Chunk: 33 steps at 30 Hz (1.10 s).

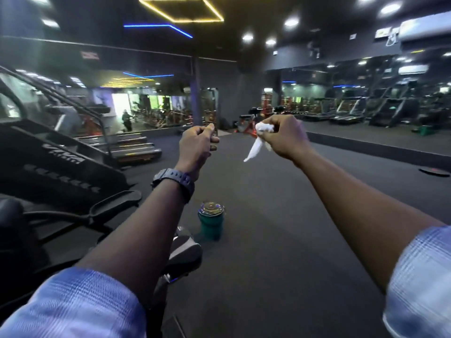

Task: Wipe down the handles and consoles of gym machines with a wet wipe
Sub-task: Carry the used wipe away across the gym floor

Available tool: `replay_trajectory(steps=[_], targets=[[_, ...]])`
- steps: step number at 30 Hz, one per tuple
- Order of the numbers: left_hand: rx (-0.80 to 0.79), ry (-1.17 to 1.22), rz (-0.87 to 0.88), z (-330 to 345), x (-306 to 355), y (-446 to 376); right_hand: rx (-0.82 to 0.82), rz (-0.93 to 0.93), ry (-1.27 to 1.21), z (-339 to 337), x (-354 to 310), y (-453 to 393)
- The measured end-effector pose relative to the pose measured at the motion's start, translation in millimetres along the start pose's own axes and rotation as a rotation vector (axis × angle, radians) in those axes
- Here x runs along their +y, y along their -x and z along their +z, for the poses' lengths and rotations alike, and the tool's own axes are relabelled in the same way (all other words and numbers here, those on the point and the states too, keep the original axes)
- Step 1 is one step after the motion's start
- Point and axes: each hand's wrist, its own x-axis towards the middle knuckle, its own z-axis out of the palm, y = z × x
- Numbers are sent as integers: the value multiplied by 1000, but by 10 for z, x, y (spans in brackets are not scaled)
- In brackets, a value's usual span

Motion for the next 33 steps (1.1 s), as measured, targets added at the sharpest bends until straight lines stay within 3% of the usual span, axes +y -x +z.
replay_trajectory(steps=[4,9,22,25,29,33], targets=[[75,-14,-27,438,-272,-477,-50,-1,-41,203,542,-548],[142,20,-75,968,-530,-1050,-242,63,-154,478,1214,-1196],[335,-43,-37,1246,-1395,-2929,-445,38,-479,2111,2051,-2903],[329,-42,-40,1280,-1565,-3488,-464,69,-520,2563,2202,-3377],[344,-53,-42,1382,-1826,-4205,-498,-22,-468,3075,2415,-4011],[345,-63,-44,1458,-2232,-4828,-406,-125,-402,3633,2657,-4605]])
